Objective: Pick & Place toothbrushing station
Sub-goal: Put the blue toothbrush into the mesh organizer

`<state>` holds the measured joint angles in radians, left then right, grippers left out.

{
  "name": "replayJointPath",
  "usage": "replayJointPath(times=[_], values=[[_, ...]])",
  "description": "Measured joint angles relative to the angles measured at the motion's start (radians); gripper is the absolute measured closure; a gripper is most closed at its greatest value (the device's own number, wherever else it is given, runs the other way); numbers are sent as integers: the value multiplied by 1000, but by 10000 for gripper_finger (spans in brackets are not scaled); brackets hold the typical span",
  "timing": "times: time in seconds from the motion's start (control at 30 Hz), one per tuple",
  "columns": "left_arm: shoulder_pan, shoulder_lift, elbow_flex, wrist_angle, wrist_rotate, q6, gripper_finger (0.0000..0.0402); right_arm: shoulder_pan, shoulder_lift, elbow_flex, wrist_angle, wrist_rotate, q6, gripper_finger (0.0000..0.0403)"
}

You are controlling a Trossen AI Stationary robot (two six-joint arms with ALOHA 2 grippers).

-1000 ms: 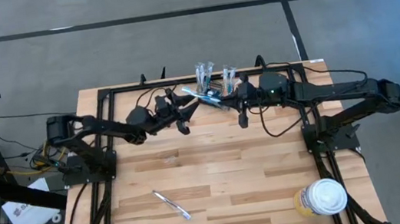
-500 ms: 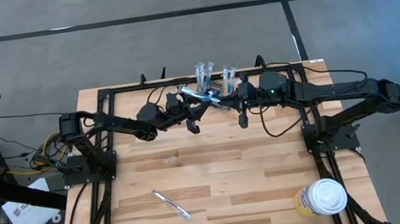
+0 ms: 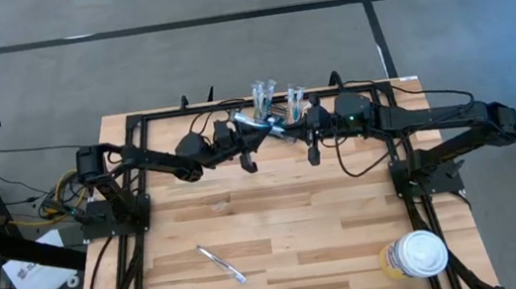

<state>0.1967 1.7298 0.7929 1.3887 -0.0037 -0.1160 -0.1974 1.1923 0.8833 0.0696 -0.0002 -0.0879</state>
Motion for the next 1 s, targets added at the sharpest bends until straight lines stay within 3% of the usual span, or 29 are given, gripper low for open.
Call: replayJointPath(times=[0.1,0.37,0.6,0.73,1.0], values=[[-2,0,0,3,14,10,389,0,0,0,-2,-4,6,389],[0,0,0,3,54,15,395,0,0,0,-2,-3,10,348],[13,-1,0,-18,105,9,395,0,1,0,-6,-7,2,342],[19,-3,-1,-29,133,6,395,0,1,0,-6,-69,2,341],[18,-90,-4,-253,151,56,395,-3,-18,0,10,-87,-1,341]])
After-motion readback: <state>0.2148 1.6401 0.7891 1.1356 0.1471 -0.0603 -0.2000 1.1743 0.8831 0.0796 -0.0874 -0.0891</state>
